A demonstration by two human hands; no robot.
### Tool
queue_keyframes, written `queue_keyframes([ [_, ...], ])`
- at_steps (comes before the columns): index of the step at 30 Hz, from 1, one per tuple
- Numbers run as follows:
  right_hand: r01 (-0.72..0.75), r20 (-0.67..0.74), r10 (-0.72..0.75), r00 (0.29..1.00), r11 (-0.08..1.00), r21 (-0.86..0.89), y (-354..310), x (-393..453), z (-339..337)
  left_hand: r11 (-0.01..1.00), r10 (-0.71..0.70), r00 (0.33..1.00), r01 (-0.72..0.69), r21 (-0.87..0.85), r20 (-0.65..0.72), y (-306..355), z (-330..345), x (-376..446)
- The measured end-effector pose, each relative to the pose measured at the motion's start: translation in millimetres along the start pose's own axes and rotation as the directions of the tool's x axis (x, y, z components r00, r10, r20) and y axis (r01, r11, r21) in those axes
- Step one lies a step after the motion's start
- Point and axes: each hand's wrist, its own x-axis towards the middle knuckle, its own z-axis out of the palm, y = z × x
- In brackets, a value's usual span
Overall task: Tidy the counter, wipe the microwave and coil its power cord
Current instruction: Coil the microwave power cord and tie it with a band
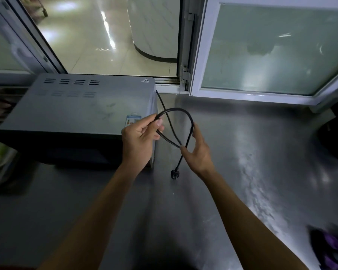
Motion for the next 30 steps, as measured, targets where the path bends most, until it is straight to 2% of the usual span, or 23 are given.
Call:
queue_keyframes([
  [9,0.017,0.097,-0.02,0.995,0.999,0.029,-26,12,28,0.997,-0.056,0.996,0.052,-0.054,-0.074,-5,-40,32],
  [16,-0.035,0.017,0.033,0.999,0.989,0.143,-35,20,29,0.977,-0.14,0.983,0.118,-0.179,-0.115,-1,-46,53],
  [20,-0.089,-0.092,0.11,0.99,0.973,0.214,-37,31,24,0.958,-0.214,0.97,0.186,-0.217,-0.113,-2,-46,63],
  [26,-0.019,-0.217,0.053,0.975,0.987,0.157,-36,47,5,0.956,-0.282,0.953,0.27,-0.115,-0.107,-11,-43,79],
  [30,0.014,-0.299,0.039,0.954,0.985,0.174,-36,57,-12,0.972,-0.23,0.97,0.232,0.023,-0.08,-21,-37,89],
])
